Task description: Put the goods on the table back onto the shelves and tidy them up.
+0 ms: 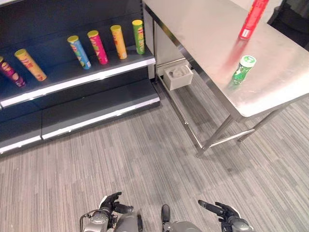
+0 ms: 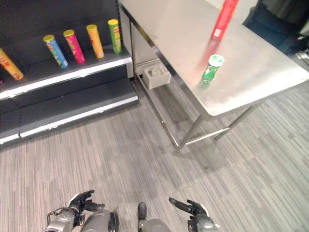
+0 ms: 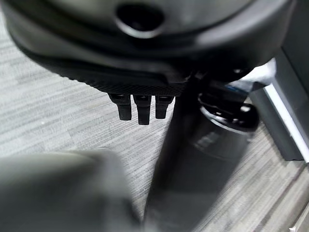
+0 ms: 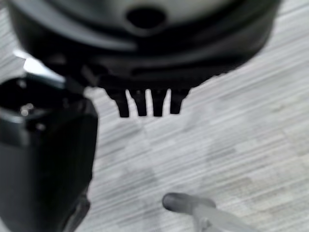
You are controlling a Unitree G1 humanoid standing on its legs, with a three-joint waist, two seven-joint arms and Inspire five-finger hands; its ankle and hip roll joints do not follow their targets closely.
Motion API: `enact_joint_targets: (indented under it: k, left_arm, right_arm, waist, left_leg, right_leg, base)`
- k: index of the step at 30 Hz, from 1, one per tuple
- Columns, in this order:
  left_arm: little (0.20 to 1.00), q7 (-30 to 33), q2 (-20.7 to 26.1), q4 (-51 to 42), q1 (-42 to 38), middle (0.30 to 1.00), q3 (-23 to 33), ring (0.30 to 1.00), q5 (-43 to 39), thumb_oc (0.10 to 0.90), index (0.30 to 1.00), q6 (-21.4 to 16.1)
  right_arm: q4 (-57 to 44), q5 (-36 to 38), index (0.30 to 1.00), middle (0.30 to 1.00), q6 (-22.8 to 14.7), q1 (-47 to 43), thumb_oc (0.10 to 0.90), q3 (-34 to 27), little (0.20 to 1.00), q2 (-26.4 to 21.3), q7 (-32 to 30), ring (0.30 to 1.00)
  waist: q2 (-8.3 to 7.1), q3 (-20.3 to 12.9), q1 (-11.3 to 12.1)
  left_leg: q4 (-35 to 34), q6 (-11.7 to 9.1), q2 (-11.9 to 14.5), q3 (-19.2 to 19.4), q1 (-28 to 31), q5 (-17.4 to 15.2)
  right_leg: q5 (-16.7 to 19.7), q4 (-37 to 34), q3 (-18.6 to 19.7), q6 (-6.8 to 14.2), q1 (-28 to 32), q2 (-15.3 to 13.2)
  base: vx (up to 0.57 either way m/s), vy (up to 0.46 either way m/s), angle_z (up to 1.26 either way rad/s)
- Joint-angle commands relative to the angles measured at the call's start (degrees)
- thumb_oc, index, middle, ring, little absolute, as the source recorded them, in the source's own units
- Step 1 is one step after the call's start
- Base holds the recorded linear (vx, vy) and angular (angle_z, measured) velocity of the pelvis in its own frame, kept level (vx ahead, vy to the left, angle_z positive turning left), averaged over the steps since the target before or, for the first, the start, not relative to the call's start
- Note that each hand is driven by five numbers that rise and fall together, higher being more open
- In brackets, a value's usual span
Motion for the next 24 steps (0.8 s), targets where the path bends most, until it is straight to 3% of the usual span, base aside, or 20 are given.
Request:
enact_joint_targets:
  k: [1,4,7,8,10,11,12,13,14,15,17,18,20,21,22,23,24]
  left_arm:
    - [0.900,-0.04,2.22,-1.74,0.18,0.900,-1.55,0.900,0.38,0.800,0.900,-1.62]
    - [0.900,-0.08,2.38,-1.34,1.11,0.900,-0.69,0.900,-0.15,0.800,0.900,-1.92]
    - [0.900,-0.12,2.39,-1.38,1.23,0.900,-0.73,0.900,-0.17,0.800,0.900,-1.90]
    - [0.900,0.07,2.54,-0.87,1.58,0.900,-0.31,0.900,-0.14,0.800,0.900,-2.05]
    - [0.900,0.10,2.82,-0.84,1.50,0.900,0.00,0.900,-0.42,0.800,0.900,-2.03]
    - [0.900,0.03,3.33,-1.68,1.24,0.900,0.36,0.900,-0.69,0.800,0.900,-1.91]
    - [0.900,0.02,3.35,-1.69,1.24,0.900,0.36,0.900,-0.69,0.800,0.900,-1.90]
    - [0.900,0.06,3.67,-2.25,1.07,0.900,0.51,0.900,-0.80,0.800,0.900,-1.80]
    - [0.900,0.46,4.30,-3.56,0.39,0.900,0.98,0.900,-1.57,0.800,0.900,-1.71]
    - [0.900,0.78,4.74,-3.95,-0.01,0.900,1.01,0.900,-2.17,0.800,0.900,-1.79]
    - [0.900,0.78,5.45,-4.13,-0.13,0.900,0.86,0.900,-2.33,0.800,0.900,-1.51]
    - [0.900,0.71,5.62,-4.05,0.13,0.900,1.01,0.900,-2.26,0.800,0.900,-1.49]
    - [0.900,0.91,5.62,-3.53,0.28,0.900,1.71,0.900,-2.15,0.800,0.900,-1.74]
    - [0.900,1.10,5.64,-3.22,0.25,0.900,1.68,0.900,-2.38,0.800,0.900,-1.85]
    - [0.900,1.24,5.66,-2.57,-0.20,0.900,1.55,0.900,-2.72,0.800,0.900,-1.99]
    - [0.900,1.24,5.66,-2.57,-0.20,0.900,1.55,0.900,-2.72,0.800,0.900,-1.99]
    - [0.900,1.55,5.54,-1.34,-1.59,0.900,1.15,0.900,-2.97,0.800,0.900,-2.15]
  right_arm:
    - [-0.12,0.26,0.900,0.900,-1.28,3.01,0.800,-0.14,0.900,-2.63,-1.08,0.900]
    - [-0.19,-0.66,0.900,0.900,-1.27,3.14,0.800,0.50,0.900,-2.33,-0.47,0.900]
    - [-0.07,-0.91,0.900,0.900,-1.08,3.05,0.800,0.60,0.900,-2.33,-0.43,0.900]
    - [-0.37,-1.09,0.900,0.900,-1.03,2.44,0.800,0.61,0.900,-2.04,-0.26,0.900]
    - [-1.05,-1.40,0.900,0.900,-0.99,1.96,0.800,0.96,0.900,-1.72,0.10,0.900]
    - [-1.88,-1.72,0.900,0.900,-1.07,1.53,0.800,1.25,0.900,-1.48,0.44,0.900]
    - [-1.89,-1.72,0.900,0.900,-1.06,1.53,0.800,1.25,0.900,-1.47,0.43,0.900]
    - [-2.85,-1.90,0.900,0.900,-1.09,1.34,0.800,1.27,0.900,-1.46,0.49,0.900]
    - [-4.91,-2.11,0.900,0.900,-1.19,0.38,0.800,1.41,0.900,-1.59,0.48,0.900]
    - [-5.72,-1.96,0.900,0.900,-1.24,-0.22,0.800,1.72,0.900,-1.58,0.33,0.900]
    - [-7.23,-2.32,0.900,0.900,-1.13,-0.10,0.800,2.09,0.900,-1.55,0.23,0.900]
    - [-7.33,-2.52,0.900,0.900,-1.22,0.17,0.800,2.11,0.900,-1.50,0.20,0.900]
    - [-6.80,-3.21,0.900,0.900,-1.21,-0.11,0.800,2.33,0.900,-1.37,0.07,0.900]
    - [-6.53,-3.30,0.900,0.900,-1.14,-0.46,0.800,2.45,0.900,-1.43,0.10,0.900]
    - [-6.15,-3.25,0.900,0.900,-1.03,-0.95,0.800,2.42,0.900,-1.58,0.05,0.900]
    - [-6.15,-3.25,0.900,0.900,-1.03,-0.95,0.800,2.42,0.900,-1.58,0.05,0.900]
    - [-5.35,-2.83,0.900,0.900,-0.93,-1.73,0.800,2.28,0.900,-1.78,-0.37,0.900]
  waist:
    - [1.39,-2.32,2.73]
    - [2.00,-3.62,3.84]
    - [2.00,-3.95,4.08]
    - [1.43,-5.49,4.47]
    - [1.04,-6.18,5.12]
    - [0.94,-6.28,5.36]
    - [0.90,-6.30,5.44]
    - [0.98,-6.03,5.35]
    - [1.15,-3.91,4.66]
    - [1.41,-2.67,4.41]
    - [2.11,-1.95,4.34]
    - [2.27,-2.17,4.49]
    - [2.35,-2.61,5.58]
    - [2.15,-2.51,5.66]
    - [1.75,-2.22,5.47]
    - [1.75,-2.22,5.47]
    - [0.73,-1.78,4.57]
  left_leg:
    - [-3.79,3.58,-3.70,-6.17,-2.84,9.97]
    - [-5.68,3.37,-3.76,-8.05,-0.08,11.73]
    - [-5.88,3.49,-3.52,-7.83,0.70,11.63]
    - [-5.77,4.35,-3.10,-6.15,2.40,10.35]
    - [-5.37,5.46,-2.91,-3.94,3.21,8.83]
    - [-5.14,6.77,-2.77,-2.66,4.21,7.40]
    - [-5.11,6.78,-2.78,-2.57,4.18,7.36]
    - [-5.11,7.23,-2.73,-2.22,4.89,6.74]
    - [-5.22,8.00,-2.09,-1.12,6.37,6.03]
    - [-5.30,8.20,-1.57,-0.46,6.70,6.06]
    - [-5.31,8.55,-0.80,0.48,7.10,5.46]
    - [-5.35,8.53,-0.45,1.21,7.56,4.71]
    - [-5.43,7.39,0.99,3.14,8.51,2.84]
    - [-5.26,7.01,1.27,3.46,8.70,2.38]
    - [-5.07,6.80,1.15,3.66,8.96,1.82]
    - [-5.07,6.80,1.15,3.66,8.96,1.82]
    - [-4.53,6.66,0.20,3.62,8.96,0.83]
  right_leg:
    - [-4.40,0.47,1.82,8.58,2.51,2.26]
    - [-5.80,0.53,5.20,8.74,3.91,2.95]
    - [-6.27,0.69,6.10,8.71,4.15,2.71]
    - [-7.48,1.45,7.52,9.53,4.18,1.00]
    - [-8.74,4.71,8.13,10.63,3.61,-0.52]
    - [-9.15,11.55,8.28,11.93,0.88,-1.40]
    - [-9.30,11.80,8.37,11.94,0.72,-1.41]
    - [-9.11,16.36,8.24,13.02,-1.44,-1.31]
    - [-4.83,26.96,6.90,15.57,-8.37,-1.21]
    - [-2.65,31.01,4.85,16.13,-11.74,-1.72]
    - [-2.44,34.23,-0.58,15.28,-14.23,-4.24]
    - [-2.74,33.36,-3.34,15.15,-14.18,-6.29]
    - [-4.59,23.40,-11.22,13.95,-12.52,-12.38]
    - [-4.08,19.45,-12.97,13.73,-11.93,-13.54]
    - [-2.54,15.00,-13.60,14.06,-11.58,-13.96]
    - [-2.54,15.00,-13.60,14.06,-11.58,-13.96]
    - [0.25,9.44,-11.01,15.41,-12.65,-13.68]
  base:
    - [0.23,0.015,-0.70]
    - [0.23,0.078,-1.28]
    - [0.19,0.140,-1.03]
    - [0.31,0.302,-0.87]
    - [0.26,0.265,-0.96]
    - [0.09,0.102,-1.17]
    - [0.12,0.149,-0.95]
    - [0.01,0.101,-0.70]
    - [-0.03,0.130,-0.37]
    - [-0.08,0.127,-0.52]
    - [0.00,0.102,-0.49]
    - [0.11,0.047,0.07]
    - [0.14,-0.053,0.22]
    - [0.13,-0.105,-0.46]
    - [0.08,-0.066,-0.77]
    - [0.10,-0.098,-0.81]
    - [0.06,-0.091,-0.38]
